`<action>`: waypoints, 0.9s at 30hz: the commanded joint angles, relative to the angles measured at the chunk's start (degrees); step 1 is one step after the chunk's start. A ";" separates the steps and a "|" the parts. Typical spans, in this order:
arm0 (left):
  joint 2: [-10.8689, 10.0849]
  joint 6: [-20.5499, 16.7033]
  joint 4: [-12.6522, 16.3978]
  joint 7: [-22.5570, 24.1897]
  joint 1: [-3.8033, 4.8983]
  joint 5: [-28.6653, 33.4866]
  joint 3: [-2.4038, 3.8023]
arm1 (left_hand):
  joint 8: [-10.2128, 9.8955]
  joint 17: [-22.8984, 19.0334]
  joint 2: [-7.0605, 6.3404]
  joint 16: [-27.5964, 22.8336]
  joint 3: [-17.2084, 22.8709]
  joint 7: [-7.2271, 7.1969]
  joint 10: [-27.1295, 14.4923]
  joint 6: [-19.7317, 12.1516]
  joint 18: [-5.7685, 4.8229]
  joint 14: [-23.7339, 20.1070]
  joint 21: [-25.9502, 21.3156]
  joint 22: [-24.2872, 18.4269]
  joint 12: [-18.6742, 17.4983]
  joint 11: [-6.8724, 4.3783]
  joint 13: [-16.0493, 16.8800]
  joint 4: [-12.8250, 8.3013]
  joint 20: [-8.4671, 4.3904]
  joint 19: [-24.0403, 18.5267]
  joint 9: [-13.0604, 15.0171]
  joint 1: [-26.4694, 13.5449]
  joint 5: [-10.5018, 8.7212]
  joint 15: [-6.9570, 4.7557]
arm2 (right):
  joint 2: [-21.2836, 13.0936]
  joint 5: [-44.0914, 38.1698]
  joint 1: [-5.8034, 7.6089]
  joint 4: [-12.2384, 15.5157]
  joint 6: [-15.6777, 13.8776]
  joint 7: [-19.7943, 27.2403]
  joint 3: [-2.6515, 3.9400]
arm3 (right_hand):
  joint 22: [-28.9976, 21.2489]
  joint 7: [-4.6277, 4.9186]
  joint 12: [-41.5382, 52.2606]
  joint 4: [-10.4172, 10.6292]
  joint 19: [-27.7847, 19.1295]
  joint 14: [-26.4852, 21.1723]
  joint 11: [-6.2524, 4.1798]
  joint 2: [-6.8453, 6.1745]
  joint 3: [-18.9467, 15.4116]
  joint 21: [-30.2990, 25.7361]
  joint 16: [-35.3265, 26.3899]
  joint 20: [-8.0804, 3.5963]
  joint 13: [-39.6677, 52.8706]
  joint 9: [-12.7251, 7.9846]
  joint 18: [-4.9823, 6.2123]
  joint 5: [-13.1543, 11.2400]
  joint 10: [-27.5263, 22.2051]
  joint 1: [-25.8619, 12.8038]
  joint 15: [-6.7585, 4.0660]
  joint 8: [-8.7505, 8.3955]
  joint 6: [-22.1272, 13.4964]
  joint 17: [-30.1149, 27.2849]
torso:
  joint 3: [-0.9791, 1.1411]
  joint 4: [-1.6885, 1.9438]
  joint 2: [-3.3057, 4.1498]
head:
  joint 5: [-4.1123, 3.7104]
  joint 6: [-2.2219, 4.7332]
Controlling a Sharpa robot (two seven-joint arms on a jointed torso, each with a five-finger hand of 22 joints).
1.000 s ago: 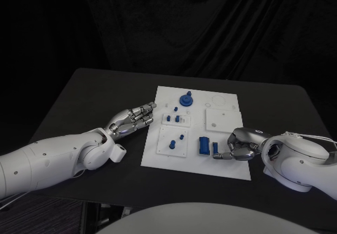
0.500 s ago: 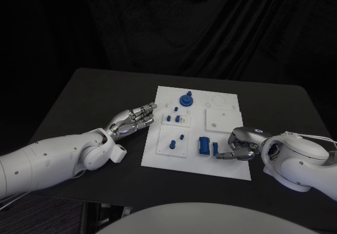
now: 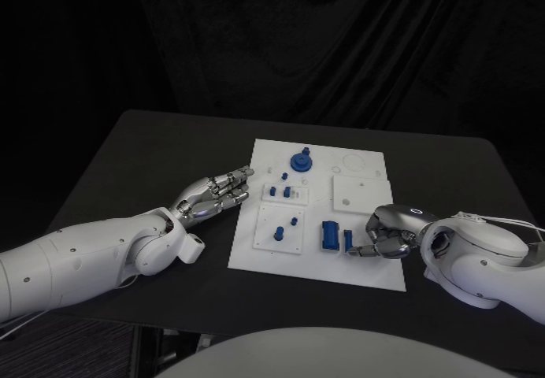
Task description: Assemble the parts on the task board
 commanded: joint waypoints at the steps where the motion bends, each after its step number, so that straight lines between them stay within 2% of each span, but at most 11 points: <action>1: 0.09 0.75 0.09 2.79 -0.15 0.19 0.05 | 0.13 -0.08 0.47 -0.38 0.48 0.33 -0.16 0.16 0.93 -0.02 0.14 0.06 0.12 0.14 -0.04 0.00 0.48 0.01 0.08 0.01 -0.33 0.57 | 0.18 -0.50 -0.24 -0.13 -0.11 -0.02 0.00 | 8.78 -0.04 0.15 -0.27 -0.17 2.85 -0.20 0.02 0.18 -0.02 -0.16 0.08 15.06 4.93 1.11 -0.30 6.07 0.38 -0.23 0.30 0.57 5.72 | -0.01 -0.01 0.01 | 0.03 -0.01; 12: 0.01 0.80 0.12 2.73 -0.24 0.19 0.05 | 0.13 -0.08 0.47 -0.38 0.48 0.33 -0.16 0.16 0.93 -0.02 0.14 0.06 0.12 0.14 -0.04 0.00 0.48 0.01 0.08 0.01 -0.33 0.57 | 0.52 -0.50 -1.34 -0.50 -0.56 -0.15 0.01 | 8.86 -0.04 0.15 -0.35 -0.03 2.94 -0.21 0.03 0.11 0.23 -0.03 0.07 15.06 5.11 1.05 -0.33 6.07 0.63 -0.24 0.54 0.98 5.96 | 0.01 0.00 0.01 | 0.22 -0.01; 18: -0.05 0.81 0.12 2.71 -0.30 0.19 0.05 | 0.13 -0.08 0.47 -0.38 0.50 0.37 -0.16 0.16 0.92 -0.02 0.14 0.06 0.12 0.17 -0.04 -0.01 0.49 0.01 0.08 0.00 -0.36 0.58 | 0.55 -0.50 -1.61 -0.91 -2.32 -0.02 0.01 | 8.94 -0.13 0.15 -0.46 0.20 3.05 -0.30 0.94 0.20 0.42 0.07 0.02 15.06 5.48 1.02 -0.31 6.07 1.73 -0.31 0.98 1.83 6.11 | 0.03 0.01 0.02 | 0.25 -0.01; 27: -0.03 0.87 0.08 2.65 -0.37 0.19 0.05 | 0.14 -0.08 0.48 -0.38 0.54 0.49 -0.17 0.19 0.91 -0.02 0.14 0.06 0.14 0.24 -0.04 -0.03 0.52 0.01 0.08 -0.02 -0.46 0.63 | 0.40 -0.50 -1.69 -1.07 -3.75 0.31 0.01 | 8.97 -0.16 0.15 -0.22 0.30 3.11 -0.33 1.40 0.09 0.50 0.13 -0.01 15.06 5.48 1.00 -0.35 6.07 1.80 -0.35 0.89 1.77 6.21 | 0.07 0.00 0.02 | 0.24 -0.01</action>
